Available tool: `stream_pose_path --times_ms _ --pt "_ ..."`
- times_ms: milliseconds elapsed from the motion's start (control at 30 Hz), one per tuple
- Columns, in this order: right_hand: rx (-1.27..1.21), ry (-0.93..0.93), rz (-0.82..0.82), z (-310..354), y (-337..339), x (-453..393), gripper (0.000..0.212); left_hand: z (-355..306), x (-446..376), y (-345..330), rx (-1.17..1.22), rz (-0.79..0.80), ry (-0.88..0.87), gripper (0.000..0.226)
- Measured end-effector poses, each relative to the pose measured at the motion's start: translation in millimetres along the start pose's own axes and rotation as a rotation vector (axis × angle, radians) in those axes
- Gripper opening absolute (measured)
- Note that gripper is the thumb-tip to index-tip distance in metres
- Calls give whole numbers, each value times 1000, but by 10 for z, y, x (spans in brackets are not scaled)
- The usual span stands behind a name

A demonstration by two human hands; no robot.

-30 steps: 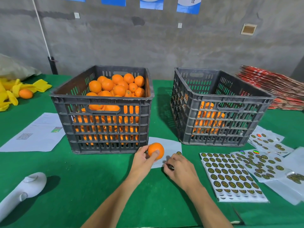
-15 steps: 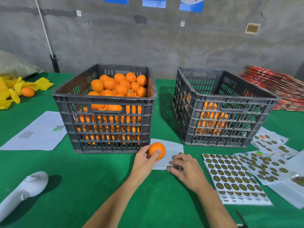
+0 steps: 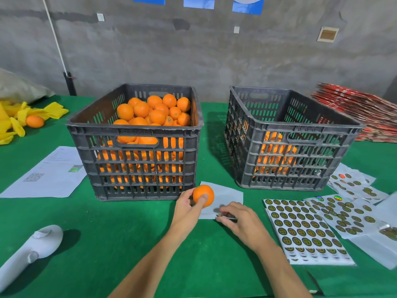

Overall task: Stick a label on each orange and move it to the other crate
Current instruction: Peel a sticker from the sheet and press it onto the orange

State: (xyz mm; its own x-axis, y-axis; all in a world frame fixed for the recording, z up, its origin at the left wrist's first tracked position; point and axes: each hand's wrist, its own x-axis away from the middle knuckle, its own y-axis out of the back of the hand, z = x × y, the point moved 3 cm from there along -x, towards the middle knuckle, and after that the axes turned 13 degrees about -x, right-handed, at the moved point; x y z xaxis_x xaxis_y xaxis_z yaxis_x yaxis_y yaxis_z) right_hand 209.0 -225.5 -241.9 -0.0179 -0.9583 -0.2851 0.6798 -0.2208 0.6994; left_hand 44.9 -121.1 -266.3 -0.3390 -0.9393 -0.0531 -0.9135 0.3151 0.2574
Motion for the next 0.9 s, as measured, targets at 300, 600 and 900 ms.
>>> stream_pose_path --times_ms 300,600,900 --pt "-53 -11 -31 7 -25 6 12 11 -11 3 14 -6 12 40" --pt "-216 -171 -33 2 -64 25 11 -21 5 -7 -66 10 7 42" --pt "-505 -303 10 -54 -28 -17 7 -16 -31 -15 -96 20 -15 40"
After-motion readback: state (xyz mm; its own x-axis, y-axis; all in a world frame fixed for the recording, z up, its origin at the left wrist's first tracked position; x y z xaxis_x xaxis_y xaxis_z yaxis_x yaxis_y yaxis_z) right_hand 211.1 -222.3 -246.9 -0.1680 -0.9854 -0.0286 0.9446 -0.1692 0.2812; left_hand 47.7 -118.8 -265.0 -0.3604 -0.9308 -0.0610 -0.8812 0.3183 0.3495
